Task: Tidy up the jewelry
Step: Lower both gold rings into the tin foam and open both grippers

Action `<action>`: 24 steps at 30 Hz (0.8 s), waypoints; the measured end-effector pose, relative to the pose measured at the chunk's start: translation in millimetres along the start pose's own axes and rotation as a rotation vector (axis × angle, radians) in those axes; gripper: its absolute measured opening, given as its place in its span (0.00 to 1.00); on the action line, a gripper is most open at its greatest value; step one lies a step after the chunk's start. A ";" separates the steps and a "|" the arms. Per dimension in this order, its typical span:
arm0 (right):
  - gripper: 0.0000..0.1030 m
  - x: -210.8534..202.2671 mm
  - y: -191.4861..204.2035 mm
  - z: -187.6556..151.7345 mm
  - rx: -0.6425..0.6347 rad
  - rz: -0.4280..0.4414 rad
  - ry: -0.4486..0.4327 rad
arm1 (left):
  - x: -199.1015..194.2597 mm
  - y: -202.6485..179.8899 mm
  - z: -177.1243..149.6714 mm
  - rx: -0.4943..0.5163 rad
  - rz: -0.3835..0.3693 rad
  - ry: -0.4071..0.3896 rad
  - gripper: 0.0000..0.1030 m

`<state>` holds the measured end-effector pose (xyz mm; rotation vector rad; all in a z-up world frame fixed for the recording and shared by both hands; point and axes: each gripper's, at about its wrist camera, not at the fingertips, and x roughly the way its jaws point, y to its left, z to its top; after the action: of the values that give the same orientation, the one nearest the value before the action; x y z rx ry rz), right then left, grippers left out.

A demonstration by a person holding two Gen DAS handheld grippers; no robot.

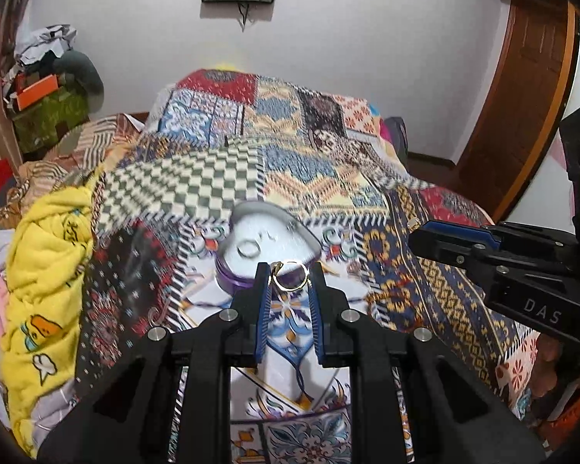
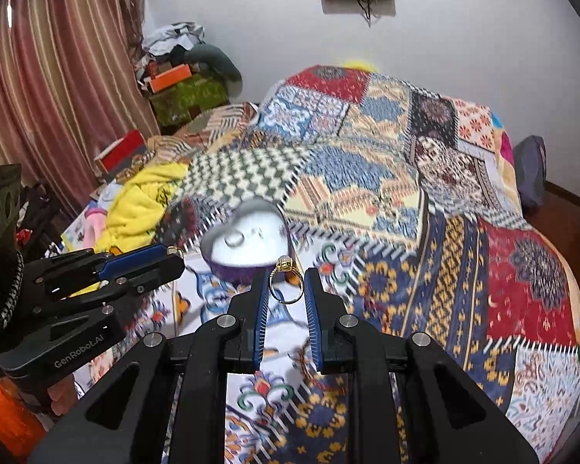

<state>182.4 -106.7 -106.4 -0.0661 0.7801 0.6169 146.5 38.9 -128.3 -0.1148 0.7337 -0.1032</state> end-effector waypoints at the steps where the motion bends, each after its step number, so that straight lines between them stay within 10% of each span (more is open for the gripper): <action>1: 0.16 0.3 0.8 3.2 -0.003 0.004 -0.007 | -0.7 2.0 2.7 -0.002 0.004 -0.008 0.17; 24: 0.16 55.7 9.5 29.9 -0.012 0.075 0.017 | 45.2 30.1 14.8 -0.026 0.022 0.012 0.17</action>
<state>226.7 -63.0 -121.0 -0.0534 0.7976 0.6926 191.4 63.6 -151.5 -0.1314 0.7483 -0.0735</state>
